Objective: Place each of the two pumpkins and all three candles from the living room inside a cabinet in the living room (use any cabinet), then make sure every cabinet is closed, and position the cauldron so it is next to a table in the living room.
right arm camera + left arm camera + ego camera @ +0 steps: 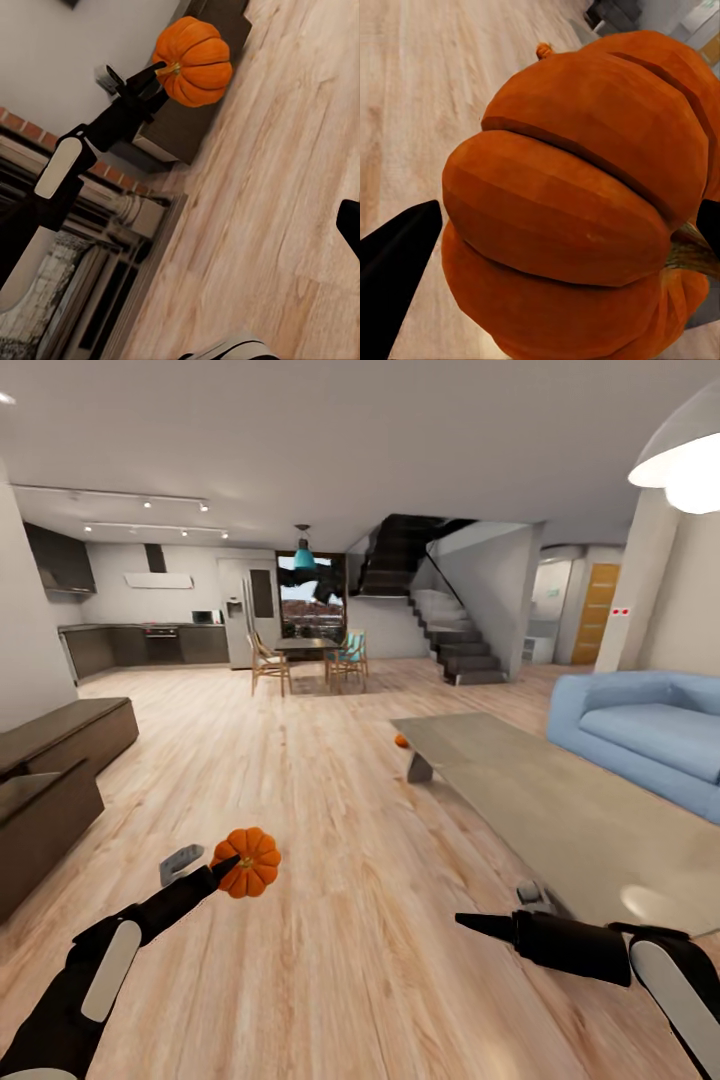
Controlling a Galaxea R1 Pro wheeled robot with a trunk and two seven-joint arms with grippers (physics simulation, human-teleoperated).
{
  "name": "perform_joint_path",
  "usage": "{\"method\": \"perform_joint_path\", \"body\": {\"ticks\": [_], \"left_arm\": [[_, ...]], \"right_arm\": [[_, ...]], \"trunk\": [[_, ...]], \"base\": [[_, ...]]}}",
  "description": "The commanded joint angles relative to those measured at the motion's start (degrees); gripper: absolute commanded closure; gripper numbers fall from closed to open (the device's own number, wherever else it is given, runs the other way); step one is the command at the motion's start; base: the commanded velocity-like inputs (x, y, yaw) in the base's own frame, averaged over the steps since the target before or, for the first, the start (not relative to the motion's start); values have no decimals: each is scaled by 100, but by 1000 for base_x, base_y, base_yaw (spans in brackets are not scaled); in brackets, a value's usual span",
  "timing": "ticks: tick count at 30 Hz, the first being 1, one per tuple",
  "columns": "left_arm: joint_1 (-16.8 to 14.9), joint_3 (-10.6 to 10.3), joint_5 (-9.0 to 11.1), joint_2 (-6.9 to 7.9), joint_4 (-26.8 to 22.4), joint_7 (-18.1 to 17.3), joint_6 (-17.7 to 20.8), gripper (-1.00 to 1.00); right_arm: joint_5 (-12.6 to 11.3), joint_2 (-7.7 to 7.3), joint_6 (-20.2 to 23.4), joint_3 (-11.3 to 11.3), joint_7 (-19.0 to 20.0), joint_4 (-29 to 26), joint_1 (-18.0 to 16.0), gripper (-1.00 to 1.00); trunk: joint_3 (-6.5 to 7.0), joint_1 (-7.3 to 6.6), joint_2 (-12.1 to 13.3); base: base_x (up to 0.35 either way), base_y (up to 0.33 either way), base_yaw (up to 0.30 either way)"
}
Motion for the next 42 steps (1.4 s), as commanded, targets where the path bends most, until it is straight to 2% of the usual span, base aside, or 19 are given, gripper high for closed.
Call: {"method": "perform_joint_path", "body": {"ticks": [1, 18, 22, 29, 42], "left_arm": [[-5, 12, 66, -2, -2, -4, 58, 100], [-16, 12, 88, 32, 20, -76, 128, 100], [-16, 12, 88, 34, 19, -78, 128, 100], [-18, 12, 88, 29, 27, -78, 128, 100], [-32, 12, 88, 33, 27, -80, 128, 100]], "right_arm": [[21, -3, 15, 4, 29, -4, -6, -100], [20, -3, 15, 9, 39, -13, -6, -100], [21, -3, 15, 9, 33, -30, -6, -100], [15, -3, 15, 9, 43, -36, -6, -100], [12, 4, 15, 13, 67, -41, -6, -100]], "trunk": [[-6, 1, -3], [-6, 1, -3], [-6, 1, -3], [-6, 1, -3], [-6, 1, -3]], "base": [[222, 266, 121], [253, 244, 21], [299, 178, 193], [328, 62, 216], [339, 3, 25]]}}
